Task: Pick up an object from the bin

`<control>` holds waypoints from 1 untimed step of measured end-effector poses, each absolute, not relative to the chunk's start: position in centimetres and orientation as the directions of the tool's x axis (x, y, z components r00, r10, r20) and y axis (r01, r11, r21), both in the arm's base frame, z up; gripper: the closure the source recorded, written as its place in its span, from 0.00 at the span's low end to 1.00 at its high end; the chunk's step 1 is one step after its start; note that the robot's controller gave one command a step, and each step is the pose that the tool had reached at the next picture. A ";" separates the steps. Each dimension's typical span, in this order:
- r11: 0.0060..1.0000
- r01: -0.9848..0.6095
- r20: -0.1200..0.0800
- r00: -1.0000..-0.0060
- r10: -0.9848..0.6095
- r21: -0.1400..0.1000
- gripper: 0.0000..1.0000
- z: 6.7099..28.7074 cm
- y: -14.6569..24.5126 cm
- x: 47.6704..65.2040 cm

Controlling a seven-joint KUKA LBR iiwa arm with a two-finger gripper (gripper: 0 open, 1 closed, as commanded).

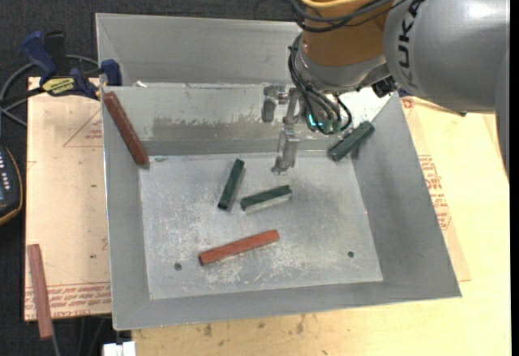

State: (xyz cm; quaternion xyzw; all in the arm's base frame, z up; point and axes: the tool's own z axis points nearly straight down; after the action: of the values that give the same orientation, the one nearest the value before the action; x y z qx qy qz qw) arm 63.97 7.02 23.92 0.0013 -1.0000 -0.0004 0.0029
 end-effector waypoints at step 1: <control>0.998 -0.056 0.005 -0.998 -0.056 0.001 0.00 7.7 6.7 61.0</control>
Offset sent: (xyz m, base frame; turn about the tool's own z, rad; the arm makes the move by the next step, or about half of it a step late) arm -0.0282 -0.0038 -0.1578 -0.0541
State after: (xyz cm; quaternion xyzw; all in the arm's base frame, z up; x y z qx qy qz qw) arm 60.98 6.71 7.72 0.0280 -0.9996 -0.0003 0.0023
